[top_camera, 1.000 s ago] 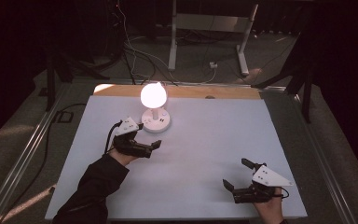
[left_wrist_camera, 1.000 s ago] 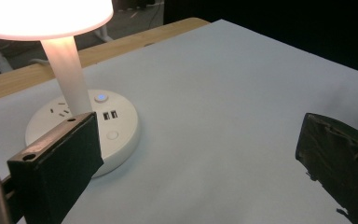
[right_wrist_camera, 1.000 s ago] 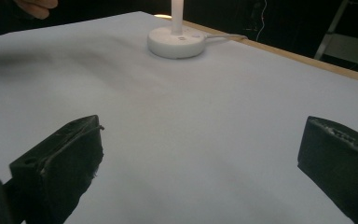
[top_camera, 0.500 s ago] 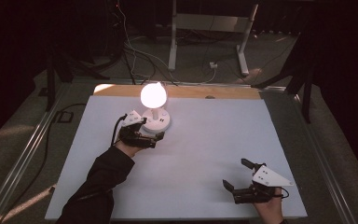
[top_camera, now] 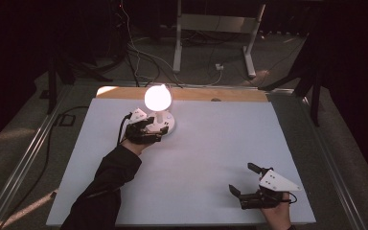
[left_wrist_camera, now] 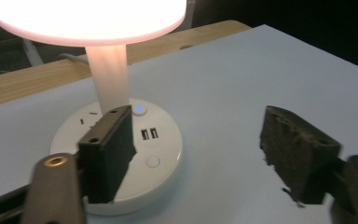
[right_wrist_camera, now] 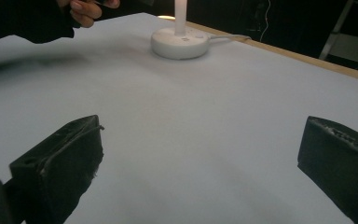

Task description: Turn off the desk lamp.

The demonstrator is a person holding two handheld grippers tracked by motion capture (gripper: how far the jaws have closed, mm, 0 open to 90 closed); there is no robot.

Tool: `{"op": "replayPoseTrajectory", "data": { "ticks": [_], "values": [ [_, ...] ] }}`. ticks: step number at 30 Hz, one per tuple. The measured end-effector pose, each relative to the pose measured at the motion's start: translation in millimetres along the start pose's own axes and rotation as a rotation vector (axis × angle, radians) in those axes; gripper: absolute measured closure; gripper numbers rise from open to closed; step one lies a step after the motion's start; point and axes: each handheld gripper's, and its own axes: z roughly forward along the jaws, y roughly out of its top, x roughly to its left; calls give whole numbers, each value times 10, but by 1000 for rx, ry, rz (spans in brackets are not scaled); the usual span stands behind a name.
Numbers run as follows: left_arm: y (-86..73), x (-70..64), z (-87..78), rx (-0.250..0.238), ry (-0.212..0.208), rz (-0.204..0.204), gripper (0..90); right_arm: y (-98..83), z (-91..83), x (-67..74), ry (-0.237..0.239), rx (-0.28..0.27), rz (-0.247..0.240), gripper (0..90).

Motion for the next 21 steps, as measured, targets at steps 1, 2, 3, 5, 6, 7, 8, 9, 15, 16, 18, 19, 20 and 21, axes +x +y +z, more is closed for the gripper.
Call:
{"op": "replayPoseTrajectory", "data": {
  "ticks": [1,2,3,5,6,7,8,9,15,16,18,19,20,21],
  "values": [
    [-3,15,9,-4,4,-8,357,0,1,0,0,1,0,0],
    [-7,30,15,-7,12,-13,391,-1,2,2,0,1,0,0],
    [-11,44,23,-8,20,-18,432,-1,2,3,1,2,-1,0],
    [-20,65,50,1,27,-16,495,-1,4,4,1,3,-1,0],
    [-25,76,63,6,31,-17,524,-2,6,3,3,3,1,0],
    [-30,86,74,11,37,-22,552,-3,7,2,3,3,0,0],
    [-33,94,85,14,39,-24,576,-4,8,1,3,4,-1,0],
    [-39,99,98,14,42,-26,602,-4,9,0,3,4,-1,0],
    [-85,124,182,44,18,-42,722,-7,13,-2,6,7,1,0],
    [-85,124,182,44,18,-42,731,-7,13,-2,7,6,2,0],
    [-105,119,219,59,20,-21,765,-8,14,-3,7,7,3,0],
    [-109,120,233,63,22,-17,779,-9,14,-5,8,8,3,0],
    [-109,120,233,63,22,-17,788,-9,15,-6,8,7,3,0],
    [-112,121,245,67,23,-15,788,-9,15,-6,8,7,3,0]
  ]
}}
